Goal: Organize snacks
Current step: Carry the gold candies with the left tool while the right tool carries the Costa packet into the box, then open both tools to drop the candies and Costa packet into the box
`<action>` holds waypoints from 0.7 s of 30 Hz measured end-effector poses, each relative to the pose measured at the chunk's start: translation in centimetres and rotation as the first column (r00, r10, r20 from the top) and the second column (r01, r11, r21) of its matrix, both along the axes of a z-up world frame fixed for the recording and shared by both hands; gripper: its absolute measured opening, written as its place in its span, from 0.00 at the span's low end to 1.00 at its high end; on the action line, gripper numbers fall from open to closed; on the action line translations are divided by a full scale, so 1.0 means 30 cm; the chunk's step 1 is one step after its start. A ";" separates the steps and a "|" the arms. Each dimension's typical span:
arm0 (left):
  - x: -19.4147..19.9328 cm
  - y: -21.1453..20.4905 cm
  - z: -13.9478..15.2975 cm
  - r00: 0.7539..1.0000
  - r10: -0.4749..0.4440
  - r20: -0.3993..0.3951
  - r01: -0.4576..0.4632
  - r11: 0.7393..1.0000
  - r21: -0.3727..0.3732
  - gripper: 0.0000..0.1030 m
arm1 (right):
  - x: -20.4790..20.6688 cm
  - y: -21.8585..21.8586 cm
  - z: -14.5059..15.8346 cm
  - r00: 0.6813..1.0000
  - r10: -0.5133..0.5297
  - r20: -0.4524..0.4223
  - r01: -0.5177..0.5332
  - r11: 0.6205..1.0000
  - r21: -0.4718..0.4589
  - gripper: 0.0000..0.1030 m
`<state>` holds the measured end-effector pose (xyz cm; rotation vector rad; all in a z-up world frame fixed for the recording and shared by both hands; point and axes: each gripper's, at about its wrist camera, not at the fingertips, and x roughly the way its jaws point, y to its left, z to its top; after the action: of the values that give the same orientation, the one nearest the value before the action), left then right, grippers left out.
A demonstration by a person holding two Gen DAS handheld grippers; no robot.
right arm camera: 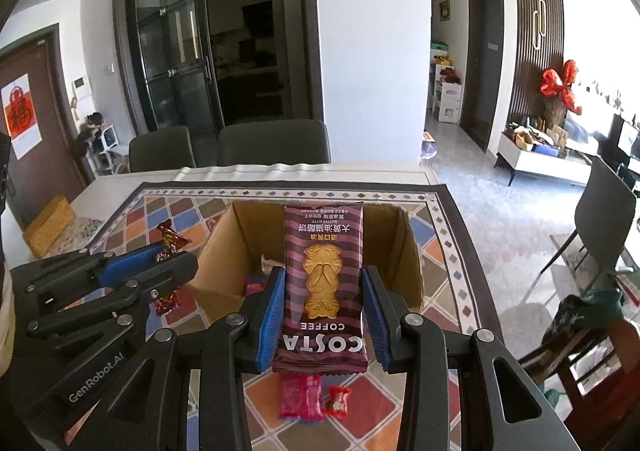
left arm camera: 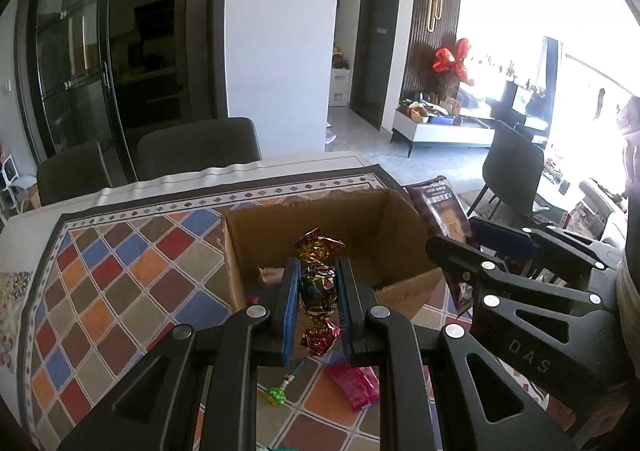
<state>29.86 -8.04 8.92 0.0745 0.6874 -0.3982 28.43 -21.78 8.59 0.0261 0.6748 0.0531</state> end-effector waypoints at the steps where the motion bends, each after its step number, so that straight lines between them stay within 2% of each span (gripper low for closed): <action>1: 0.011 0.000 0.001 1.000 0.002 -0.002 -0.002 1.000 0.003 0.18 | 0.015 0.000 0.005 1.000 -0.002 -0.001 0.002 1.000 -0.005 0.38; 9: 0.134 -0.002 -0.023 0.998 0.008 -0.054 -0.007 1.000 0.021 0.18 | 0.139 0.003 -0.011 0.999 0.004 -0.052 -0.006 0.999 -0.043 0.38; 18: 0.258 -0.022 -0.080 0.989 0.019 -0.145 -0.016 1.000 0.021 0.19 | 0.240 -0.009 -0.070 0.992 0.003 -0.127 -0.008 0.999 -0.035 0.39; 19: 0.267 -0.025 -0.086 0.988 0.022 -0.154 -0.018 1.000 0.024 0.21 | 0.247 -0.012 -0.075 0.991 0.001 -0.134 -0.005 0.999 -0.033 0.39; 21: 0.279 -0.028 -0.096 0.986 0.033 -0.165 -0.027 0.999 0.035 0.38 | 0.259 -0.020 -0.082 0.989 -0.003 -0.146 0.000 1.000 -0.021 0.43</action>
<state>38.25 -8.89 6.05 0.0618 0.8585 -0.3671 36.21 -22.38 6.12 0.0107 0.8213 0.0430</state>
